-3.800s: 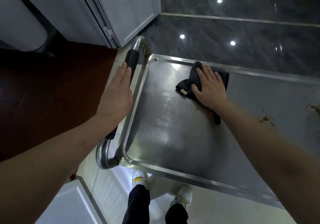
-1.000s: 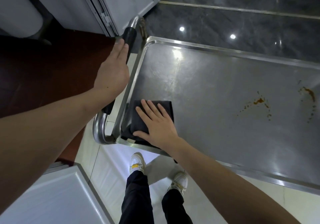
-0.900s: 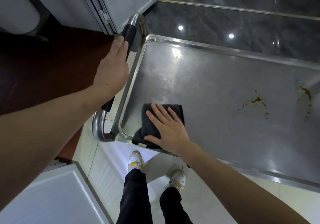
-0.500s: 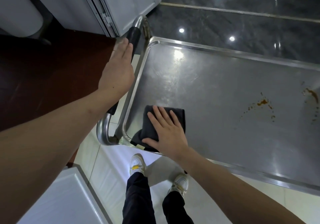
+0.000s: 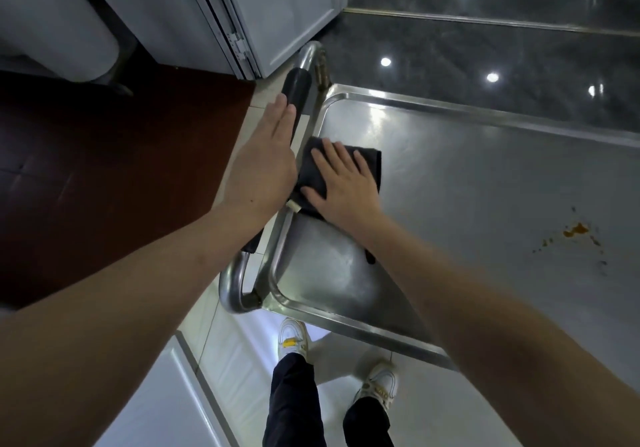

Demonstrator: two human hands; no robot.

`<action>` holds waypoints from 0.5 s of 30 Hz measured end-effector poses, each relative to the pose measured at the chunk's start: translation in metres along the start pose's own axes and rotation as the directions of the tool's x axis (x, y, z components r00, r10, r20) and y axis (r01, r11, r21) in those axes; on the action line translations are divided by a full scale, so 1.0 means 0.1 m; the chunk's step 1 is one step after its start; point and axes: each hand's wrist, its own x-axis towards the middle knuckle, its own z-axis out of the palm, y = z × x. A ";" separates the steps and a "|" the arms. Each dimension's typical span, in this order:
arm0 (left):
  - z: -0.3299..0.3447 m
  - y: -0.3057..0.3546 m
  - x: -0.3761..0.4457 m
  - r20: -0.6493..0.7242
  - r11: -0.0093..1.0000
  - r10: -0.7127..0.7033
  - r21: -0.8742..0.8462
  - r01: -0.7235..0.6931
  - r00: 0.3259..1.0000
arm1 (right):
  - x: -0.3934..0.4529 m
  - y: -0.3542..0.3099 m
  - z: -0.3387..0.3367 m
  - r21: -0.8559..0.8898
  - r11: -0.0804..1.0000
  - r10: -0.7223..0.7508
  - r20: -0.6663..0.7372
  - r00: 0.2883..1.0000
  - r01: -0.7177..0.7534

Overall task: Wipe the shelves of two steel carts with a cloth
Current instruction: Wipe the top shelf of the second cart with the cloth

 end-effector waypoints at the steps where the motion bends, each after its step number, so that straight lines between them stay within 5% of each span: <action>1: 0.00 0.00 0.00 -0.001 1.000 -0.004 0.002 0.004 1.000 | 0.12 0.05 -0.04 0.000 1.000 0.016 -0.003 1.000 -0.016; 15: -0.02 0.00 -0.01 0.025 1.000 -0.025 -0.005 0.025 0.999 | 0.71 0.58 -0.44 -0.028 0.993 0.118 0.056 0.991 -0.117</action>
